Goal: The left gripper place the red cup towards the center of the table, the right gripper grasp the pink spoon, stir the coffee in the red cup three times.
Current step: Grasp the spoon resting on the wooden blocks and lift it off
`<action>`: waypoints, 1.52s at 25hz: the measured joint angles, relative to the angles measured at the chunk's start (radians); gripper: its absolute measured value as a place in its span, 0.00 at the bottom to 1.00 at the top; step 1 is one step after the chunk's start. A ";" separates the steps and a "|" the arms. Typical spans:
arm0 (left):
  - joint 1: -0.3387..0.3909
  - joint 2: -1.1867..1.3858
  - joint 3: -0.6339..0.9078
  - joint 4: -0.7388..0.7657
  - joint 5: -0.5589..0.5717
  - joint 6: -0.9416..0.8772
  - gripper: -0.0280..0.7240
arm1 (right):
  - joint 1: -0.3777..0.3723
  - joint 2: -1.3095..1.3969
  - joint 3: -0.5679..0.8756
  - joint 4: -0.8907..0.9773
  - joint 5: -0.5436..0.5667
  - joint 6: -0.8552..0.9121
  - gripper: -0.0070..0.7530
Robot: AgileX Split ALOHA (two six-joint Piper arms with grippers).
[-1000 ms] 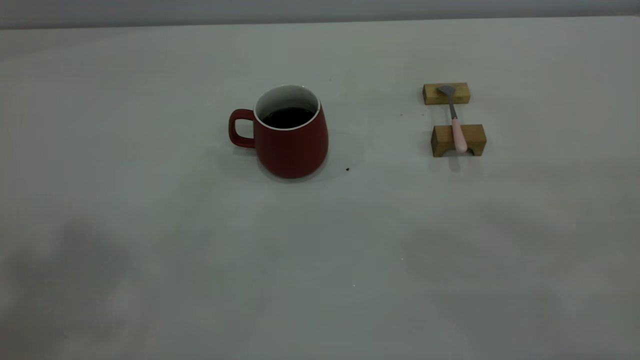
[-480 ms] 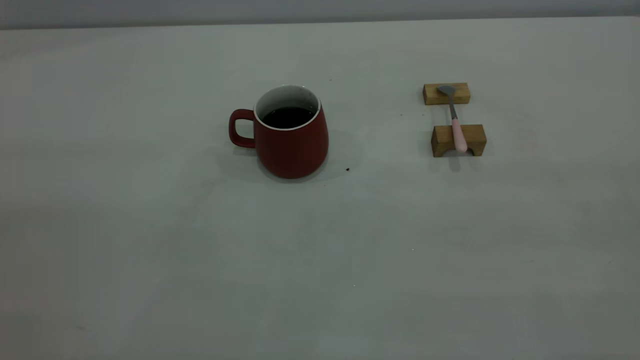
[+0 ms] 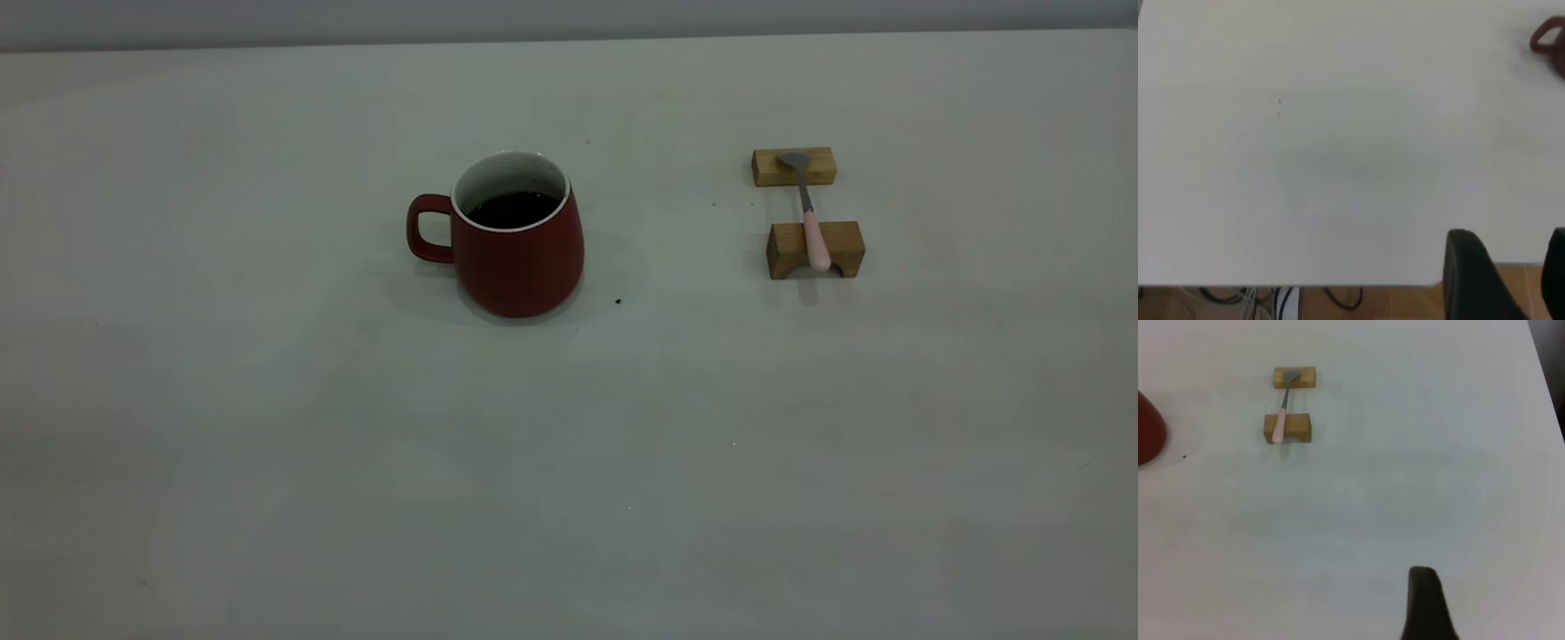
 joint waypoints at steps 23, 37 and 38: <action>0.045 -0.029 0.000 -0.015 0.001 0.000 0.48 | 0.000 0.000 0.000 0.000 0.000 0.000 0.74; 0.045 -0.029 0.000 -0.015 0.001 0.000 0.48 | 0.000 0.228 -0.142 0.104 -0.051 0.006 0.74; 0.045 -0.029 0.000 -0.015 0.001 0.000 0.48 | 0.000 0.305 -0.167 0.108 -0.073 0.003 0.74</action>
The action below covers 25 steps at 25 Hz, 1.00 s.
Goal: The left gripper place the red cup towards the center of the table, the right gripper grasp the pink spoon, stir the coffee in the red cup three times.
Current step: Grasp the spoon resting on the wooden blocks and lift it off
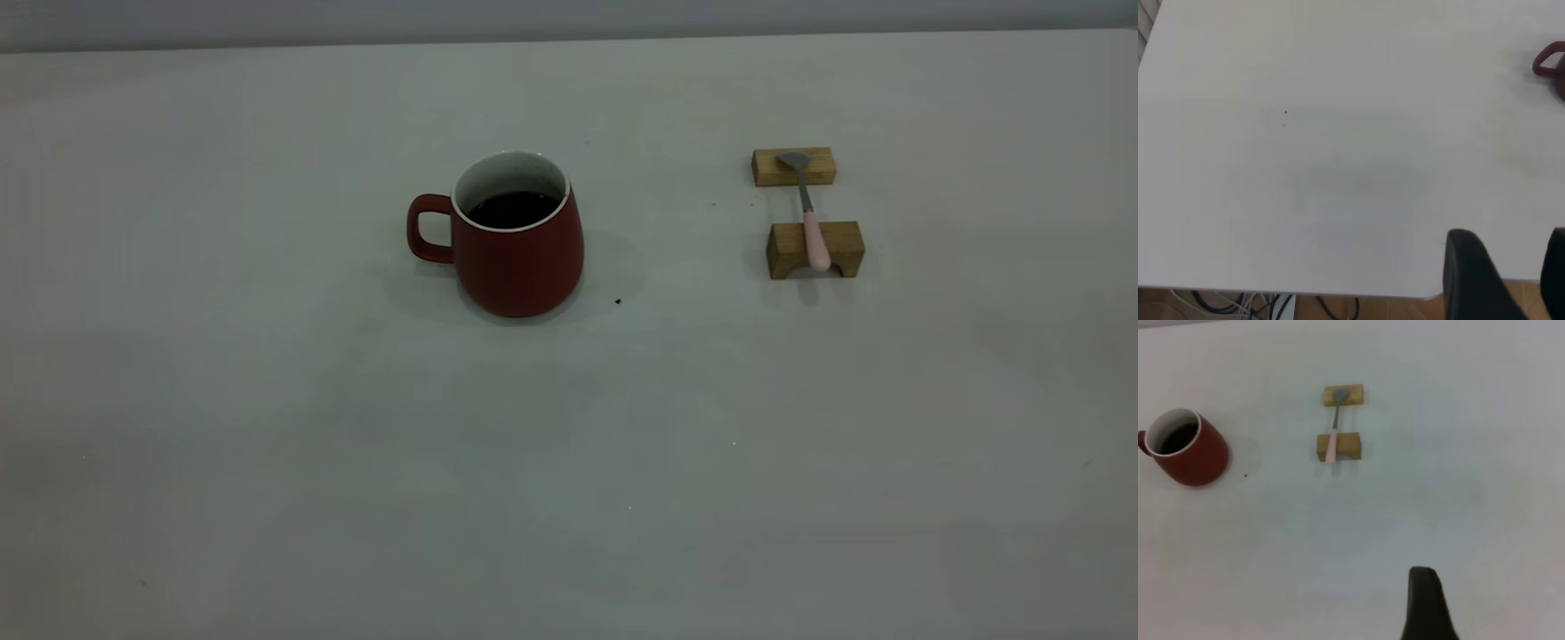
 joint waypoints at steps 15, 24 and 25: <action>0.000 0.000 0.000 0.000 0.000 0.000 0.48 | 0.054 1.064 -0.210 0.146 -0.402 -0.254 0.82; 0.000 0.000 0.000 0.000 0.000 0.000 0.48 | 0.213 1.533 -0.403 0.151 -0.517 -0.266 0.82; 0.000 0.000 0.000 0.000 0.000 0.000 0.48 | 0.230 1.575 -0.424 0.151 -0.521 -0.266 0.82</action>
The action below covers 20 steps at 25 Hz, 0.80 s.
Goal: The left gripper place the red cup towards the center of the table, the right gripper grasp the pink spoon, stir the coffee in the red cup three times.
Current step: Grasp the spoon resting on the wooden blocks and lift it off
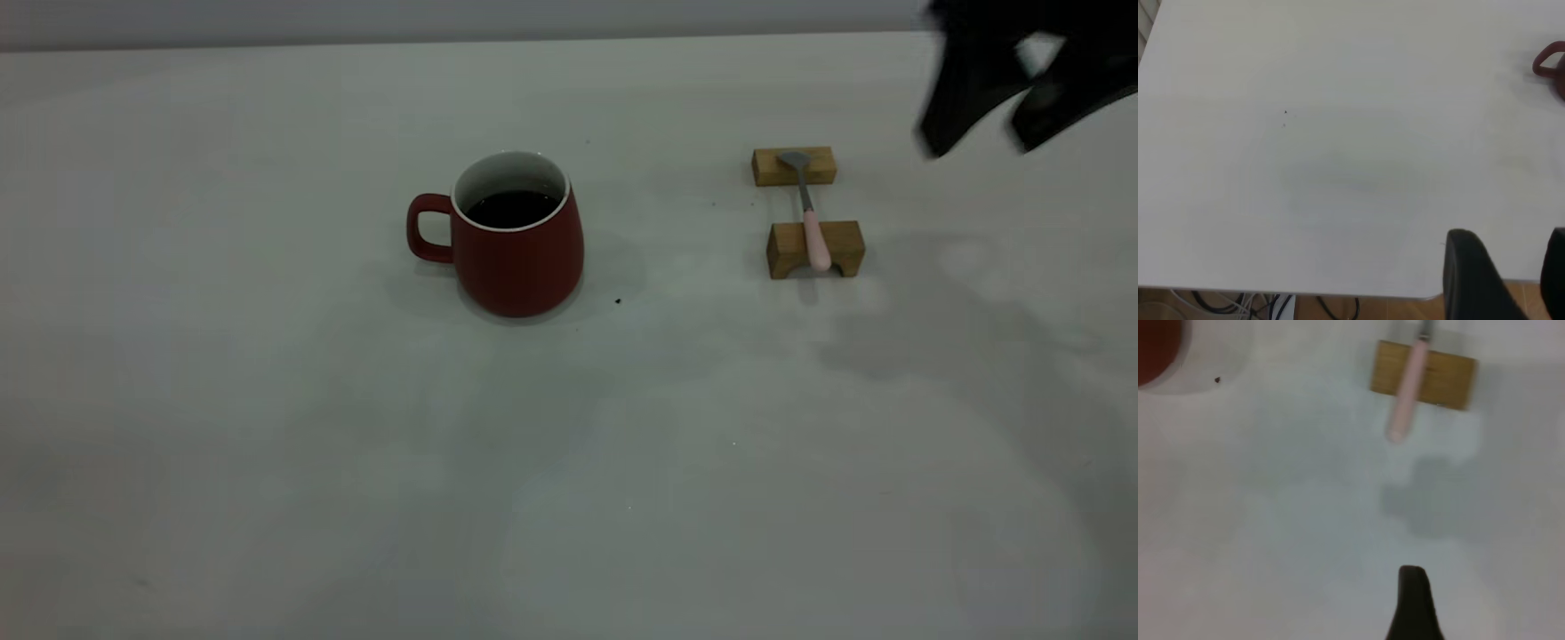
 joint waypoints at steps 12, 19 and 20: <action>0.000 0.000 0.000 0.000 0.000 0.000 0.48 | 0.065 0.333 -0.247 -0.001 0.018 0.005 0.82; 0.000 0.000 0.000 0.000 -0.001 0.000 0.48 | 0.080 0.429 -0.343 -0.005 0.046 0.007 0.82; 0.000 0.000 0.000 0.000 -0.001 0.000 0.48 | 0.080 0.439 -0.353 -0.006 0.047 0.007 0.82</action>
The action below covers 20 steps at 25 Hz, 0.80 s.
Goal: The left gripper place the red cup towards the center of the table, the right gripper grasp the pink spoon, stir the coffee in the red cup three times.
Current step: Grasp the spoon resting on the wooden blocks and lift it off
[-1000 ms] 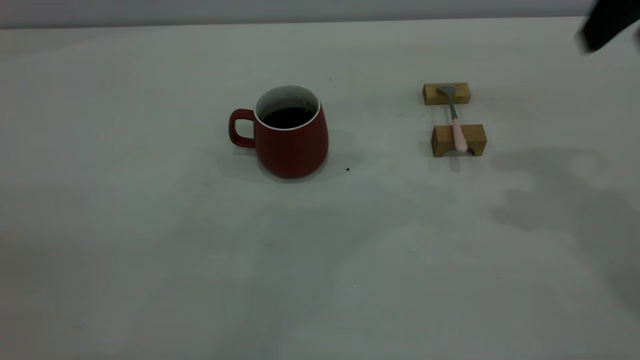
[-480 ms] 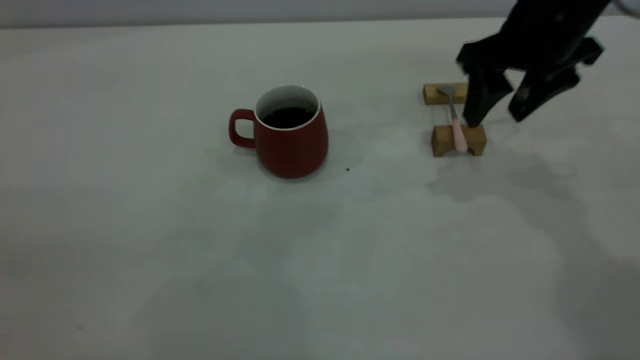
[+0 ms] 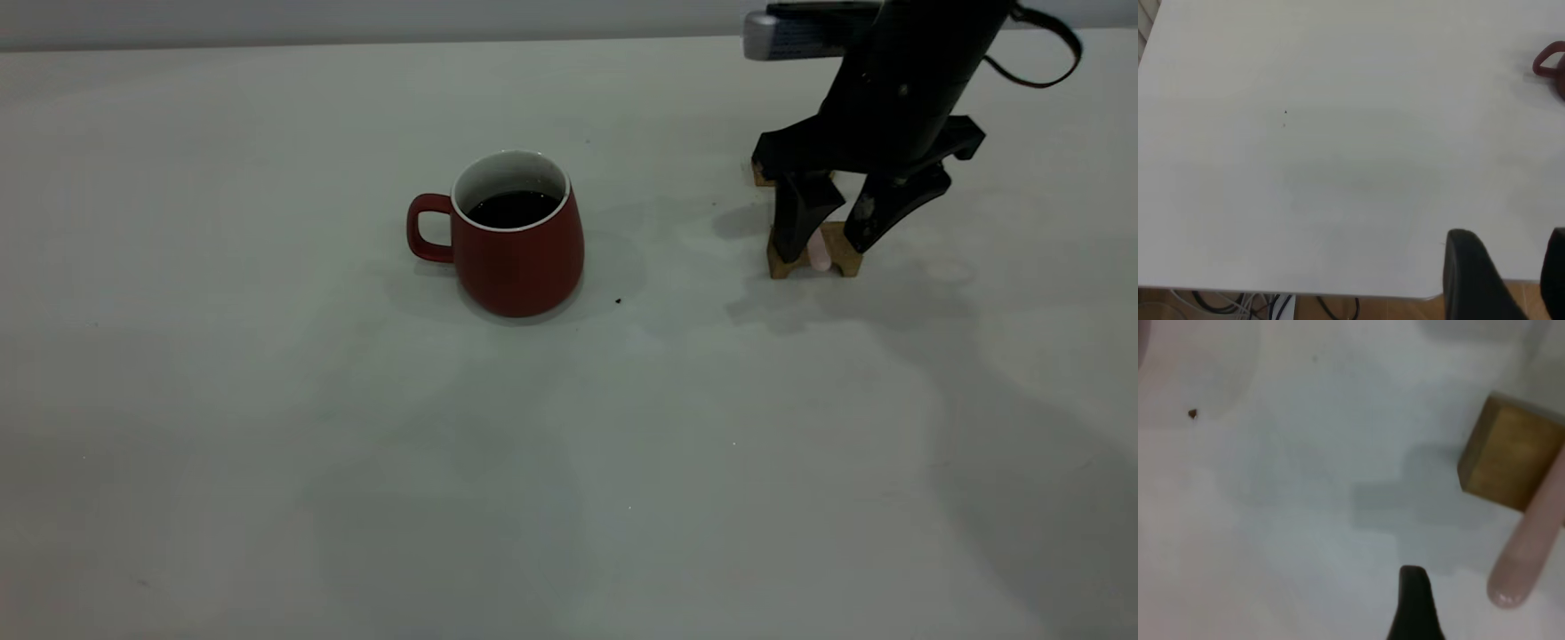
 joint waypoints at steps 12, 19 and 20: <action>0.000 0.000 0.000 0.000 0.000 0.000 0.48 | 0.000 0.039 -0.024 -0.070 -0.011 0.046 0.75; 0.000 0.000 0.000 0.000 0.000 0.000 0.48 | 0.000 0.049 -0.026 -0.073 -0.014 0.051 0.72; 0.000 0.000 0.000 0.000 0.000 0.000 0.48 | 0.000 0.049 -0.026 -0.073 -0.014 0.052 0.71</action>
